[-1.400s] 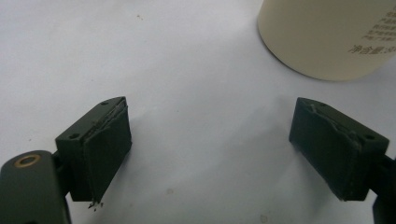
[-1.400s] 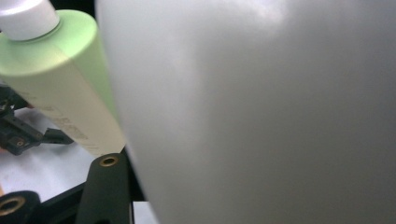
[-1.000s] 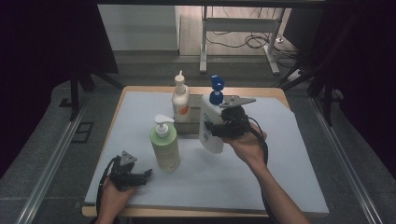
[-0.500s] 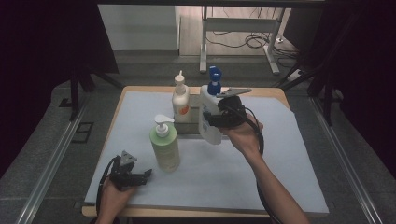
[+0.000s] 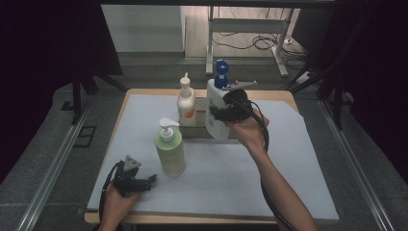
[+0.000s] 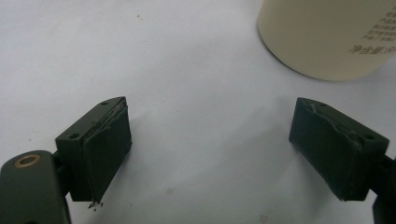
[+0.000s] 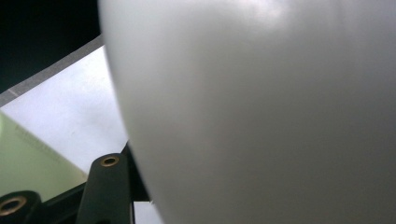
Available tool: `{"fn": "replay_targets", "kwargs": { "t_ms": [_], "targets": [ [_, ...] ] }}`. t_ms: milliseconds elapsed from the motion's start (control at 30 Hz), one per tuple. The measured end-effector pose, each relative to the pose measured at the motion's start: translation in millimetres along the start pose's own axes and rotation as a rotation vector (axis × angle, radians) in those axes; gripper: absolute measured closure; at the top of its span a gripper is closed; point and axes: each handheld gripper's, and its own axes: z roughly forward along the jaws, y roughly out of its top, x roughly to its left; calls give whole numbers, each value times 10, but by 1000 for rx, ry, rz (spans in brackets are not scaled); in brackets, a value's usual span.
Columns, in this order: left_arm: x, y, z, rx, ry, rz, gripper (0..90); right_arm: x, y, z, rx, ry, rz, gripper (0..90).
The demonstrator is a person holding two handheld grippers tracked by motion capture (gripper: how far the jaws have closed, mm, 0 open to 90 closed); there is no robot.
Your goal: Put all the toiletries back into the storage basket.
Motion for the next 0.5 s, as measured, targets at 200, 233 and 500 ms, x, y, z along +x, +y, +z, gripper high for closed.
{"fn": "replay_targets", "kwargs": {
  "t_ms": [200,233,500],
  "targets": [
    [1,0,0,0,0,0,126,-27,50,86,-5,-7,15,413],
    [1,0,0,0,0,1,126,-30,57,102,-7,-8,18,413],
    [3,0,-1,2,1,4,126,-41,135,218,-8,-23,19,413]
  ]
}}
